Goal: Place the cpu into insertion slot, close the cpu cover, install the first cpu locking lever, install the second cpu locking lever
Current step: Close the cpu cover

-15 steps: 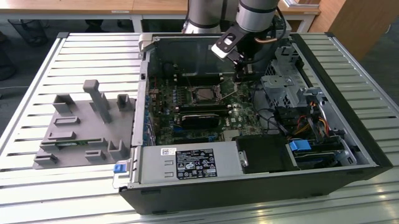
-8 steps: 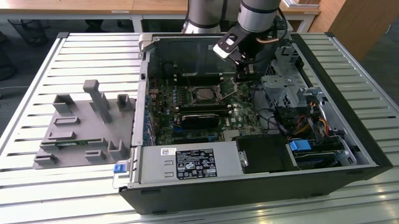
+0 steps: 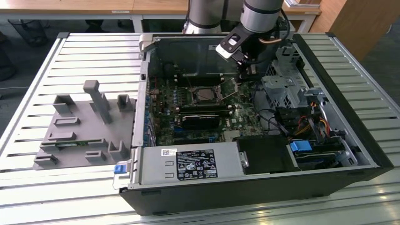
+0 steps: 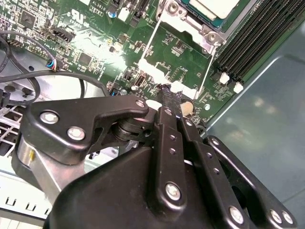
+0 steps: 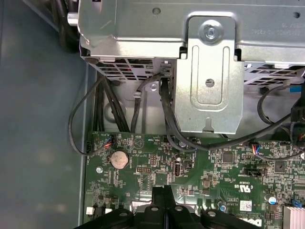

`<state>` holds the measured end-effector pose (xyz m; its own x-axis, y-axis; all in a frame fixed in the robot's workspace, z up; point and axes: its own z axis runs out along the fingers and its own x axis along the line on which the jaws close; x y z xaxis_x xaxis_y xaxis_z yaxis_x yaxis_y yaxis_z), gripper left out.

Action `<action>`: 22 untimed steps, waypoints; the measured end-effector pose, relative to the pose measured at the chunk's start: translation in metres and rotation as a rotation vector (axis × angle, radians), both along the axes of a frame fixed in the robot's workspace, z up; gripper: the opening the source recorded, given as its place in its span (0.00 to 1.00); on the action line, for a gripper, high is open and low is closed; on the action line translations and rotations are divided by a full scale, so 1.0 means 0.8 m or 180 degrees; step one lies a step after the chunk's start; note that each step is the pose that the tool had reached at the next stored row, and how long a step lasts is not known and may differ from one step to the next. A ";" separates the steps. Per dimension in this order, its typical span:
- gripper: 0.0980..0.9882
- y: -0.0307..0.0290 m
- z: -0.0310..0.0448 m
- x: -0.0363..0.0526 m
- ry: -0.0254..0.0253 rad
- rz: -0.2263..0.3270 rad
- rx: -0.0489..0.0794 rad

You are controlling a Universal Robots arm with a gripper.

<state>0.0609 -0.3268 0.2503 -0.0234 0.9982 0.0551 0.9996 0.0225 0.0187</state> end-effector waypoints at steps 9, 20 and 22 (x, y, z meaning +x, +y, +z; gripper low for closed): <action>0.01 0.0006 -0.0015 0.007 0.0018 0.0000 -0.0003; 0.01 0.0013 -0.0043 0.015 0.0050 0.0000 -0.0005; 0.01 0.0015 -0.0052 0.016 0.0057 0.0000 -0.0005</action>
